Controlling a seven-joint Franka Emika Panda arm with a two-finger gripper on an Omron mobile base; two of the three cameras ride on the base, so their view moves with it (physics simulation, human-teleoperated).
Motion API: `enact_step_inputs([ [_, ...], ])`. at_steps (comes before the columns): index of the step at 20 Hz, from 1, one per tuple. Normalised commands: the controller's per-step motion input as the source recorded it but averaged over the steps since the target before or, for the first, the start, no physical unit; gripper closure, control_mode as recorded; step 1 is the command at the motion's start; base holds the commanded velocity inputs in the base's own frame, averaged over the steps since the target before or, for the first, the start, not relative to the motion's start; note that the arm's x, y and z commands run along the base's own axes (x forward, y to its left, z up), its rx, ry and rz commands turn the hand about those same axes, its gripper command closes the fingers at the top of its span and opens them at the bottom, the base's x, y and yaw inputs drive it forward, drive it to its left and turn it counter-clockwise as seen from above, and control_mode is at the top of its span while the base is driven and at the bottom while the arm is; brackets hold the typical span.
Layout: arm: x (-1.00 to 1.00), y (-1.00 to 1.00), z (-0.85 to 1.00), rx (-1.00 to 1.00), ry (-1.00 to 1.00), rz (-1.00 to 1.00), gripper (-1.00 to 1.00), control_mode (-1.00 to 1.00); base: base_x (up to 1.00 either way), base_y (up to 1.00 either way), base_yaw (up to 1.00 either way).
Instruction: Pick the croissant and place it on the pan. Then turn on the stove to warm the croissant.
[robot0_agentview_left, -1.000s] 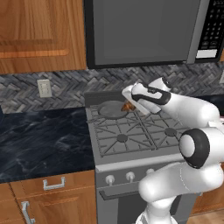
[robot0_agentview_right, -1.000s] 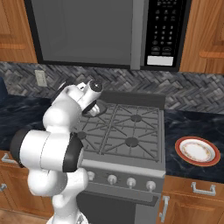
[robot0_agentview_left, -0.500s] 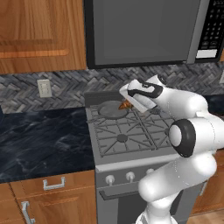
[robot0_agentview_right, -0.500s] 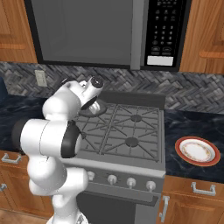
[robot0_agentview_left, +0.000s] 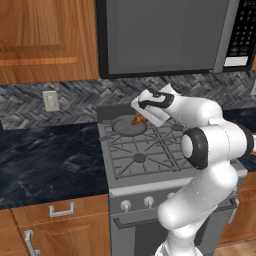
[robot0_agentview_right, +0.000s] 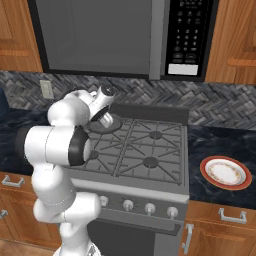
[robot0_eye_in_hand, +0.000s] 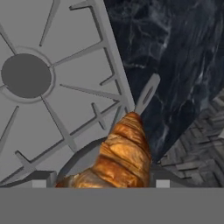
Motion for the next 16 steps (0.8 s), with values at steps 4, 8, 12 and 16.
enact_step_inputs([
  [4,0.33,0.14,-0.17,-0.04,0.03,0.0,1.0,-1.0,0.0,0.0,0.0],
  [8,0.29,0.13,-0.17,-0.03,0.0,0.0,1.0,-1.0,0.0,0.0,0.0],
  [12,0.22,0.09,-0.25,-0.03,0.0,0.0,1.0,-1.0,0.0,0.0,0.0],
  [16,0.24,0.06,-0.29,-0.03,0.0,0.0,1.0,-1.0,0.0,0.0,0.0],
])
